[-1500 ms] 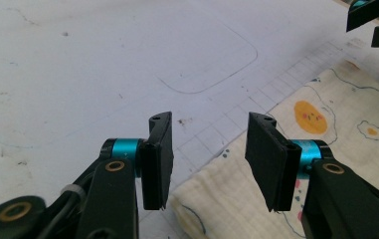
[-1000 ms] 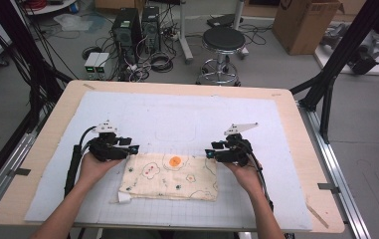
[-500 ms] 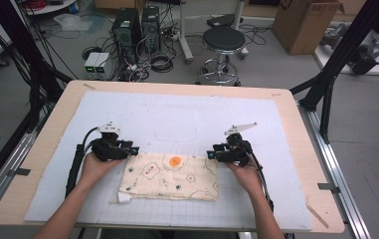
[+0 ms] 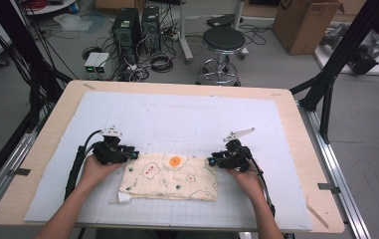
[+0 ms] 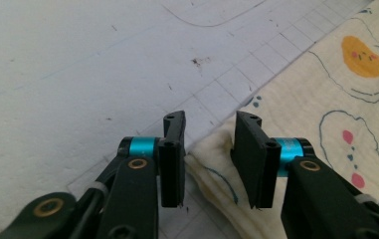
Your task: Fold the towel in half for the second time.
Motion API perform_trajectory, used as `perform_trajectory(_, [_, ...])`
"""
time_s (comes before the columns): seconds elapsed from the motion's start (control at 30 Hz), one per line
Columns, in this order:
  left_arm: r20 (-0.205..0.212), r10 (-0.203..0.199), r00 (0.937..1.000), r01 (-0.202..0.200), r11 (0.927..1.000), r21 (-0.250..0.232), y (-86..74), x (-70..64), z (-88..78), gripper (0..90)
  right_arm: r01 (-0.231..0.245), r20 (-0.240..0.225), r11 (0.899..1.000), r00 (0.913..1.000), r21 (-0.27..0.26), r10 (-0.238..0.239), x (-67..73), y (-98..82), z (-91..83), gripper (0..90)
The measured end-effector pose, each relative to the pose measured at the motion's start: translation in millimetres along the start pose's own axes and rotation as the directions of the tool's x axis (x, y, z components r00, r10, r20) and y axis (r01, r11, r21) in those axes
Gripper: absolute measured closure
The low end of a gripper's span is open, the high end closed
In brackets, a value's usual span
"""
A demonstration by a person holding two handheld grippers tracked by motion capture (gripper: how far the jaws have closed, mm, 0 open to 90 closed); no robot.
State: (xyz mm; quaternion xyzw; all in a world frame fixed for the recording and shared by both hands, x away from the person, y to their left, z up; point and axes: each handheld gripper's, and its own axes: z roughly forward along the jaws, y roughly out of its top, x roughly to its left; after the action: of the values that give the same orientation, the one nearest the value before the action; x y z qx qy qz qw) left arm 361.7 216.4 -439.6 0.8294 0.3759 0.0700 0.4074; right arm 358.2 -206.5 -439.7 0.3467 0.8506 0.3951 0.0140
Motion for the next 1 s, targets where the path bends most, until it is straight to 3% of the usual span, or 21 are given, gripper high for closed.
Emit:
perform_trajectory(0.27, [0.03, -0.015, 0.9994, 0.015, 0.9999, 0.004, -2.3, -1.2, -1.0, 80.9, 0.023, -0.024, 0.999, 0.9995, 0.028, -0.022, 2.3, 0.9, 1.3, 83.4])
perform_trajectory(0.47, [-0.022, -0.021, 0.9995, 0.02, 0.9988, -0.045, 1.3, 0.7, -3.5, 82.4, 0.021, -0.028, 1.0, 0.9994, 0.011, -0.021, -1.0, 7.4, -0.8, 84.6])
perform_trajectory(0.6, [-0.041, -0.061, 0.9973, 0.056, 0.9927, -0.106, 6.7, 3.9, -6.5, 83.2, -0.001, -0.028, 1.0, 0.9996, -0.014, 0.001, -7.7, 13.5, -5.0, 84.7])
perform_trajectory(0.8, [-0.093, -0.063, 0.9937, 0.05, 0.9903, -0.13, 24.2, 8.4, -5.4, 83.5, 0.0, -0.002, 0.999, 1.0, -0.034, 0.0, -15.0, 32.6, -10.9, 84.8])
perform_trajectory(1.0, [-0.124, -0.091, 0.9881, 0.068, 0.981, -0.181, 44.5, 15.9, -3.3, 83.6, -0.021, 0.028, 0.997, 0.9993, -0.074, 0.023, -28.7, 51.9, -19.6, 84.7])
